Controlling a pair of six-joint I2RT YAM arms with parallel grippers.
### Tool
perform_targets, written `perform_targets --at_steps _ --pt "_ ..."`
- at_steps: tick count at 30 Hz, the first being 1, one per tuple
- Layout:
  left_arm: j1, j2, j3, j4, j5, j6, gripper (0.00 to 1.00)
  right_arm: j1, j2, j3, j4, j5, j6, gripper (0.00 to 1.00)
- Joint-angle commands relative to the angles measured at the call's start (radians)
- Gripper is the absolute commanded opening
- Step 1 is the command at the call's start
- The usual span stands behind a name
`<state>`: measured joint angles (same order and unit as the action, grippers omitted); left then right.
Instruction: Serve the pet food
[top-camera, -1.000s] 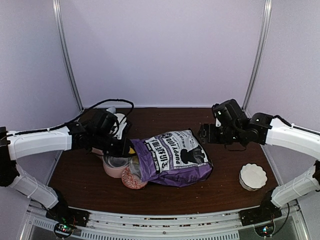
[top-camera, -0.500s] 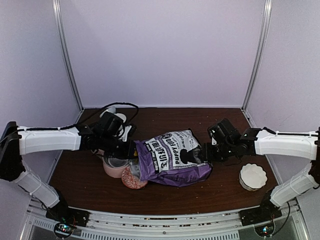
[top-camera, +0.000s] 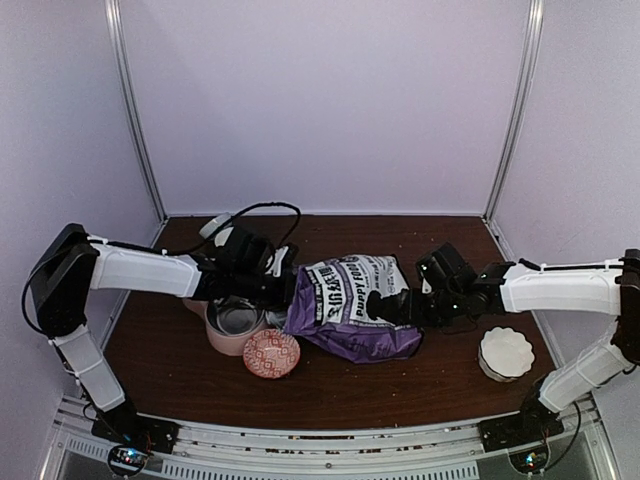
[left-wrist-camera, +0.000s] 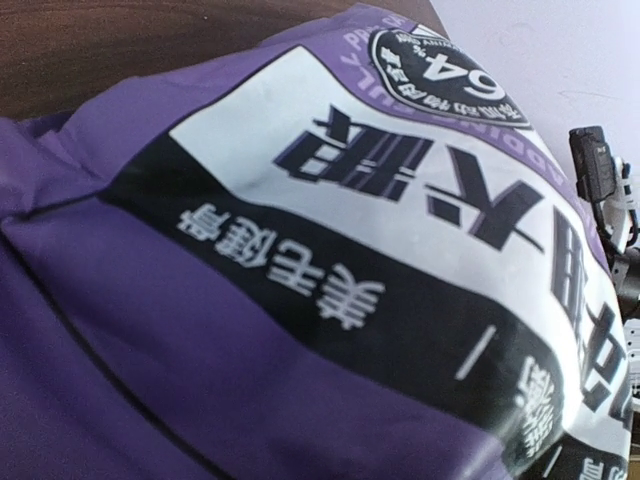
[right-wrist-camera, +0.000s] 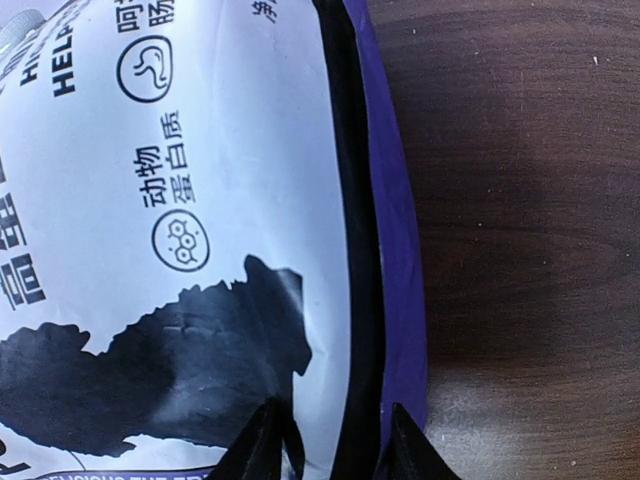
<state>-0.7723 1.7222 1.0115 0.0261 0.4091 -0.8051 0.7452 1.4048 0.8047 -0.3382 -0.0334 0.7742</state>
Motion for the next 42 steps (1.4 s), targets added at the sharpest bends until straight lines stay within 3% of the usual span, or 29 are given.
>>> perform_targets --at_steps 1,8,12,16,22,26,35,42 --pt "-0.057 0.022 0.015 0.221 0.143 -0.071 0.0 0.01 0.026 -0.017 0.063 -0.061 0.016 0.34" --pt "-0.057 -0.058 -0.001 0.325 0.193 -0.129 0.0 0.008 0.002 -0.009 0.027 -0.033 0.011 0.34" --pt "-0.056 -0.123 0.001 0.331 0.202 -0.138 0.0 0.005 -0.036 0.001 -0.015 -0.01 0.001 0.39" --pt "-0.056 -0.176 -0.008 0.359 0.216 -0.16 0.0 0.0 -0.094 0.026 -0.071 0.02 -0.009 0.52" --pt "-0.056 -0.232 -0.026 0.376 0.224 -0.17 0.0 0.0 -0.168 0.12 -0.198 0.074 -0.042 0.8" --pt "-0.056 -0.267 -0.034 0.396 0.23 -0.171 0.0 0.008 -0.207 0.213 -0.255 0.081 -0.08 0.88" --pt "-0.056 -0.313 -0.044 0.403 0.23 -0.169 0.0 0.137 -0.137 0.5 -0.306 0.103 -0.171 0.91" --pt "-0.056 -0.307 -0.044 0.405 0.235 -0.173 0.0 0.222 0.026 0.712 -0.358 0.157 -0.235 0.82"
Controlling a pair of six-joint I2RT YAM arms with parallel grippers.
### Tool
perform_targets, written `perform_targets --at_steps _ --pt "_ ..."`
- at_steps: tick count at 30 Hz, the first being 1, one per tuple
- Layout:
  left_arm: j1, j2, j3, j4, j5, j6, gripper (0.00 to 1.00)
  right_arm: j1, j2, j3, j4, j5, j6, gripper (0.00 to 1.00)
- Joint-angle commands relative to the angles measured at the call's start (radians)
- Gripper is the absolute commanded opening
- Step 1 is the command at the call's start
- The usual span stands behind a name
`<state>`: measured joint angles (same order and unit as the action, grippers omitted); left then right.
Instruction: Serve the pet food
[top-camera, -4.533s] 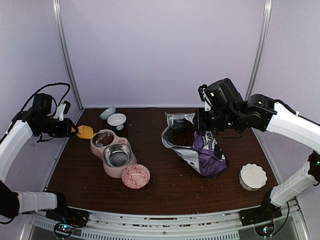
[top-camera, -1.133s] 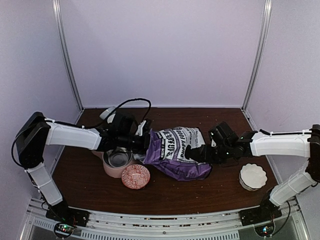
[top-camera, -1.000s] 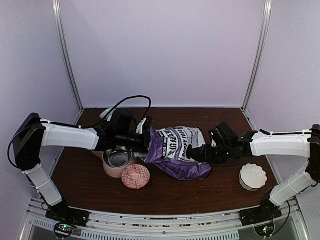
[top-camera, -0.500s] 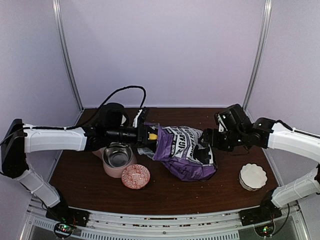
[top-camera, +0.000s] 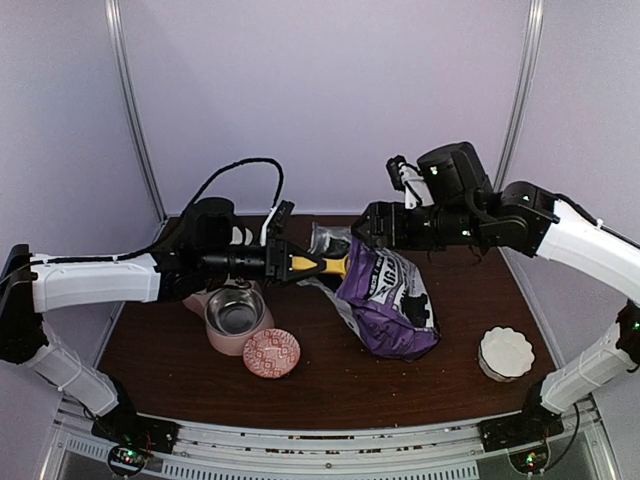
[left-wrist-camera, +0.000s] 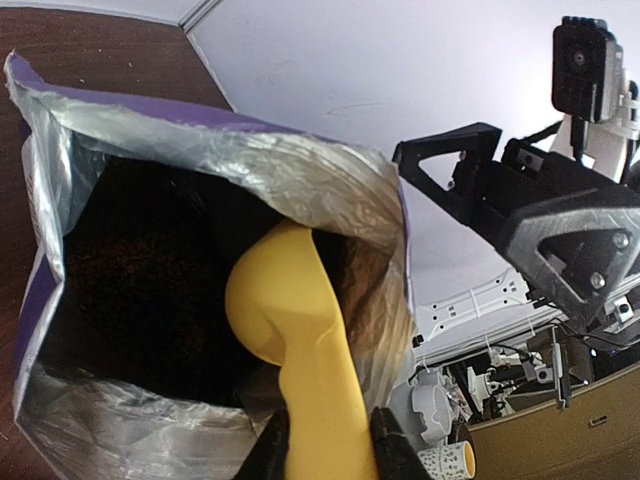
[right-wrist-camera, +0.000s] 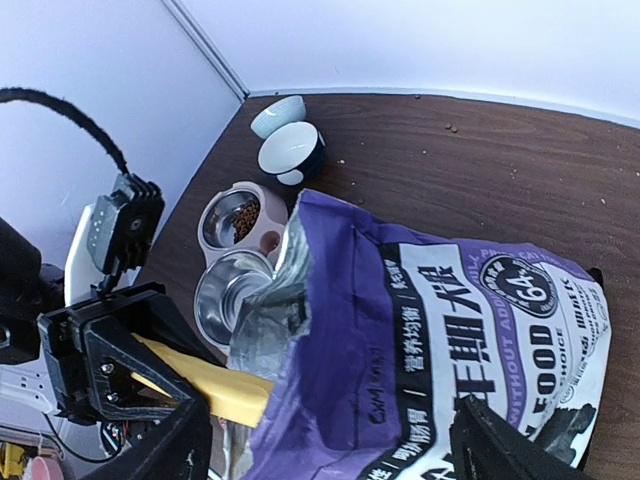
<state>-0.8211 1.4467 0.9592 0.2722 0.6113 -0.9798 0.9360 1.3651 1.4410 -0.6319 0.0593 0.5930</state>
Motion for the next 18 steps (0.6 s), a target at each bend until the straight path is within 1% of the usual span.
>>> perform_targets --at_steps 1,5,6,7,8,10,11,12,14,18 --pt "-0.007 -0.03 0.009 0.159 0.032 0.001 0.0 0.035 0.087 0.094 -0.078 0.082 -0.058 0.8" --pt "-0.008 -0.031 0.009 0.158 0.032 0.001 0.0 0.043 0.146 0.129 -0.112 0.124 -0.061 0.71" --pt "-0.007 -0.033 0.009 0.159 0.03 0.002 0.0 0.044 0.154 0.129 -0.113 0.126 -0.06 0.69" --pt "-0.007 -0.035 0.007 0.16 0.028 0.001 0.0 0.045 0.161 0.128 -0.115 0.127 -0.061 0.64" --pt "-0.007 -0.038 0.005 0.16 0.026 0.0 0.0 0.046 0.165 0.127 -0.117 0.13 -0.059 0.57" --pt "-0.006 -0.049 -0.002 0.157 0.015 -0.003 0.0 0.046 0.163 0.124 -0.137 0.175 -0.044 0.34" --pt "-0.005 -0.057 -0.009 0.154 0.006 -0.005 0.0 0.047 0.152 0.112 -0.137 0.198 -0.036 0.25" --pt "-0.003 -0.066 -0.021 0.153 -0.002 -0.011 0.0 0.046 0.135 0.098 -0.127 0.216 -0.032 0.19" --pt "0.007 -0.089 -0.05 0.156 -0.02 -0.035 0.0 0.045 0.101 0.068 -0.108 0.236 -0.03 0.13" --pt "0.034 -0.124 -0.119 0.19 -0.04 -0.106 0.0 0.039 0.065 0.041 -0.116 0.253 -0.029 0.06"
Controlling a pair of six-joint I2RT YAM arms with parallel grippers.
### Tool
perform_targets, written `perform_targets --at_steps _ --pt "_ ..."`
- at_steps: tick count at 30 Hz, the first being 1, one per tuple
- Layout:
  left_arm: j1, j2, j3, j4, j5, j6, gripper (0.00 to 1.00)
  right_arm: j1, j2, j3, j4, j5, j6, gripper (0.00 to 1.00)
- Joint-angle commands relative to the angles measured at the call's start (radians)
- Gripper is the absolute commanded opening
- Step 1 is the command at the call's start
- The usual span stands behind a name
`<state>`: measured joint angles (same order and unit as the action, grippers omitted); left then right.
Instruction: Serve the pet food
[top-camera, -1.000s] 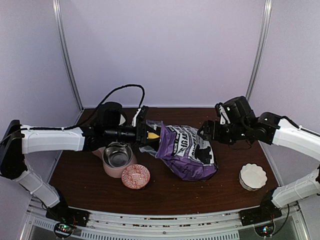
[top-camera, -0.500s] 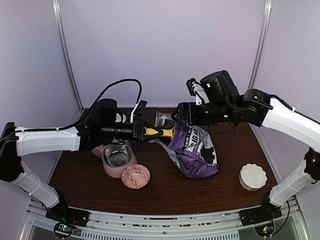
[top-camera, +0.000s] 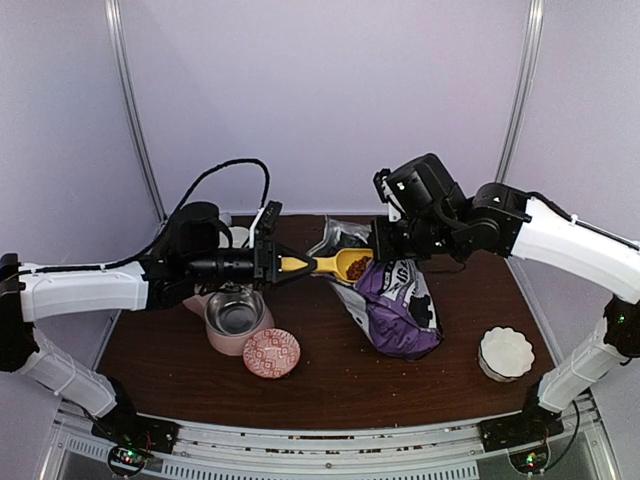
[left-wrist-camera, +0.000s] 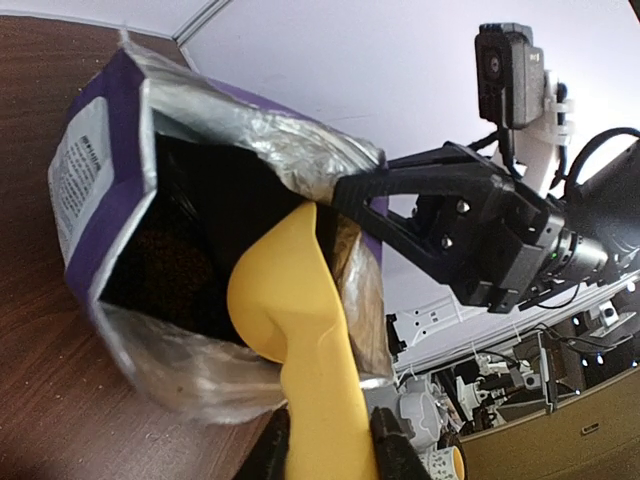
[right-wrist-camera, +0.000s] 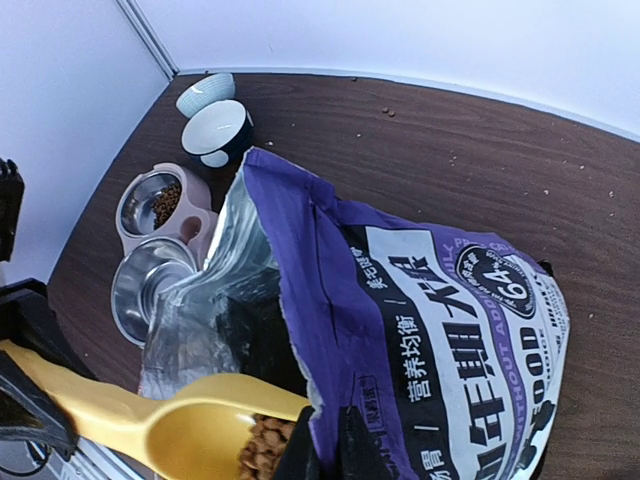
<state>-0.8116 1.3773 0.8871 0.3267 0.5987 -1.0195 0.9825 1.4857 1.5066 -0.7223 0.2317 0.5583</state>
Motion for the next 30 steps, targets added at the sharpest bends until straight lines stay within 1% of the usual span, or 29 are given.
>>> perform_targets --at_steps 1,5,12,22,26,30 --pt "0.03 -0.062 -0.064 0.152 -0.029 -0.085 0.0 -0.008 -0.058 -0.031 -0.028 0.082 0.007 0.04" --pt "0.046 -0.084 -0.112 0.205 -0.023 -0.156 0.0 -0.007 -0.072 -0.056 -0.026 0.082 0.023 0.01" --pt "0.072 -0.113 -0.199 0.372 -0.003 -0.3 0.0 -0.008 -0.113 -0.083 0.001 0.094 0.043 0.01" --pt "0.112 -0.189 -0.279 0.493 0.04 -0.351 0.0 -0.012 -0.141 -0.083 0.012 0.1 0.052 0.01" --pt "0.112 -0.196 -0.262 0.493 0.07 -0.342 0.0 -0.012 -0.143 -0.085 0.013 0.098 0.056 0.01" --pt "0.106 -0.18 -0.263 0.564 0.088 -0.383 0.0 -0.012 -0.146 -0.085 0.014 0.097 0.057 0.01"
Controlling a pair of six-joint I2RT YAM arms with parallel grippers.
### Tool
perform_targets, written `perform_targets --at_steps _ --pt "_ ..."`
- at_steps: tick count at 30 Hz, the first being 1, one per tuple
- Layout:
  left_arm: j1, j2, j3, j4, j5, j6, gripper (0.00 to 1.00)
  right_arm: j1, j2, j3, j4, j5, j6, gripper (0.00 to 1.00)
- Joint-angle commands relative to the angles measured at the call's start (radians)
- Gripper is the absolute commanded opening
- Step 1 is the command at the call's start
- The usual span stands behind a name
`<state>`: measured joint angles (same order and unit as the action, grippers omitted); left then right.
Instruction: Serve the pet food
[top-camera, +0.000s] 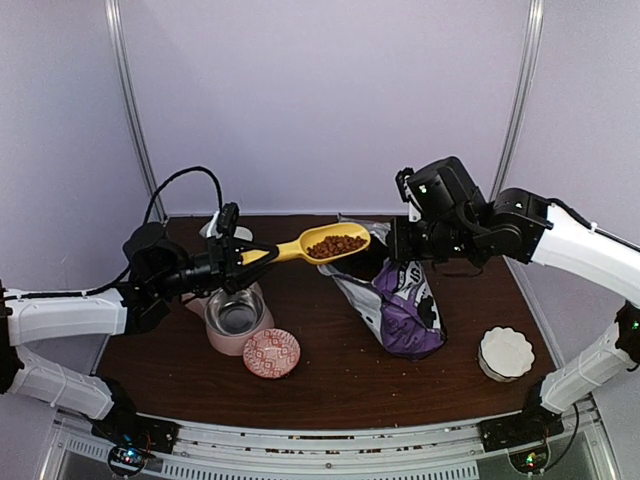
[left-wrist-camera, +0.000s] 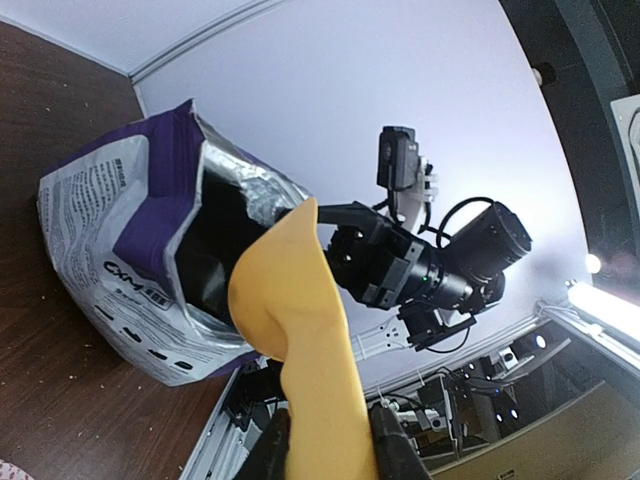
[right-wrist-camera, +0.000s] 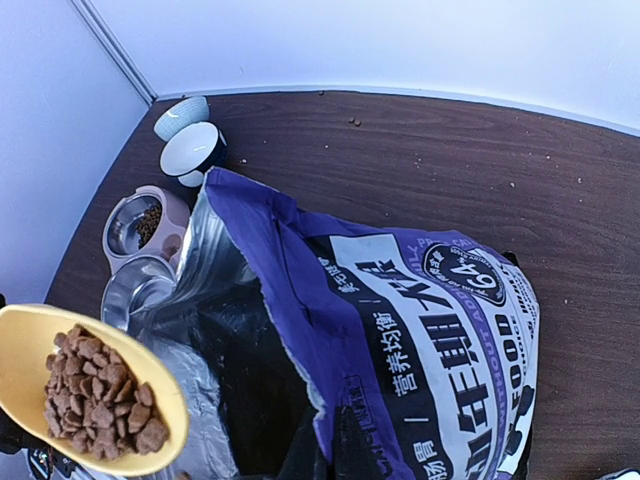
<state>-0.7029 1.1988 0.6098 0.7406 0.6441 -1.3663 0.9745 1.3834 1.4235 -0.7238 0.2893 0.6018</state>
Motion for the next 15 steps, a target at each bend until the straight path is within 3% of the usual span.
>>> perform_targets --at_steps 1,8,15 --pt "-0.003 0.0 0.007 0.171 0.038 -0.048 0.0 -0.004 -0.044 0.0 0.015 0.04 0.015 0.01" --pt "0.012 -0.037 -0.012 0.106 -0.011 -0.049 0.0 -0.005 -0.052 -0.011 0.013 0.048 0.022 0.02" --pt "0.075 -0.141 -0.044 -0.119 -0.107 -0.053 0.0 -0.006 -0.057 -0.009 0.011 0.055 0.021 0.02"
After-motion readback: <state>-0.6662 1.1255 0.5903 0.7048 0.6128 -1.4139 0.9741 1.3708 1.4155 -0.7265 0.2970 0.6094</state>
